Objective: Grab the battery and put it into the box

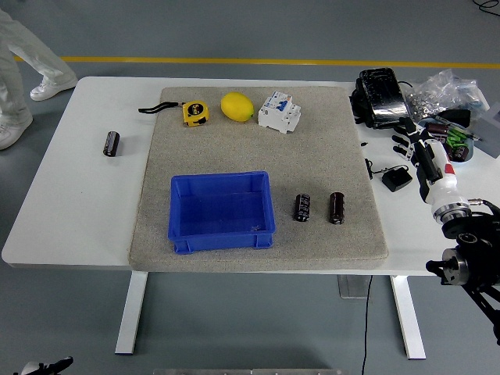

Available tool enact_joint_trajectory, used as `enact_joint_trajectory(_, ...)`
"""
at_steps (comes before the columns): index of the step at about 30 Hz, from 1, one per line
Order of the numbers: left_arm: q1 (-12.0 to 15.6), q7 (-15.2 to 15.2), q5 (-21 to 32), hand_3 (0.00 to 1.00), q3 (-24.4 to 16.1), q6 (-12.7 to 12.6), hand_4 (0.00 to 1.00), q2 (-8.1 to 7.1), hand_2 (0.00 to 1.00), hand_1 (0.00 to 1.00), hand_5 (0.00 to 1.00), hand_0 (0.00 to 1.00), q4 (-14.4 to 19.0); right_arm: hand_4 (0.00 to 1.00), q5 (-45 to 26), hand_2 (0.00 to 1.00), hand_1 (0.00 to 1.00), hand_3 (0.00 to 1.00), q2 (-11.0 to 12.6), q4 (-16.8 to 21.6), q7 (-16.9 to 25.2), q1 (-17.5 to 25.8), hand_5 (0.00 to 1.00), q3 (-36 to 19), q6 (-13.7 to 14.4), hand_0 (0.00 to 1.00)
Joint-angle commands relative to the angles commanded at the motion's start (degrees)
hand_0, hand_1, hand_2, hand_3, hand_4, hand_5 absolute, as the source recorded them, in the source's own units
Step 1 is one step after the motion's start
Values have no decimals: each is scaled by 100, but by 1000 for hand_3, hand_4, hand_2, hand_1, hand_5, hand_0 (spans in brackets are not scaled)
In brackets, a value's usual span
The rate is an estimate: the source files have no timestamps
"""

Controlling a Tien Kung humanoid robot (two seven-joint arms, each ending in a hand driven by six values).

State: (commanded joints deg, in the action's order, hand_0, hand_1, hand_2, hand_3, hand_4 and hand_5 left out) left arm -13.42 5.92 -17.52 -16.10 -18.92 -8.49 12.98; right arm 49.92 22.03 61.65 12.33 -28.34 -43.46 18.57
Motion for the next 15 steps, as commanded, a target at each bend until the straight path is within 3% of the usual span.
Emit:
enact_joint_trajectory(3,-6,-2,9,612,4,0,630,-1,717,633,485,683,1,998,372,876,847,958,58,-22,-175,-113,642,50,-23,847)
enact_joint_trajectory(6,-10,-13,30,612,8,-3,630,-6,717,633,485,683,-1,998,1043,876,847,958,164,-30,-428,-322,642,105,-255,847)
enact_joint_trajectory(7,-11,-15,31,612,4,-4,629,-8,716,630,486,683,-3,998,1266,906,872,977,194,-27,-477,-382,534,131,-360,861)
enact_joint_trajectory(12,-32,-16,47,612,20,-4,629,-21,716,630,486,683,1,998,2458,906,872,977,344,17,-538,-736,534,532,-820,861)
enact_joint_trajectory(13,-34,-10,38,612,11,-5,629,-22,715,630,486,683,0,998,2719,874,846,939,359,38,-493,-803,417,659,-814,845)
enact_joint_trajectory(15,-33,-10,43,612,12,-6,629,-21,715,630,486,683,1,998,3188,874,846,939,361,70,-432,-896,417,872,-807,845)
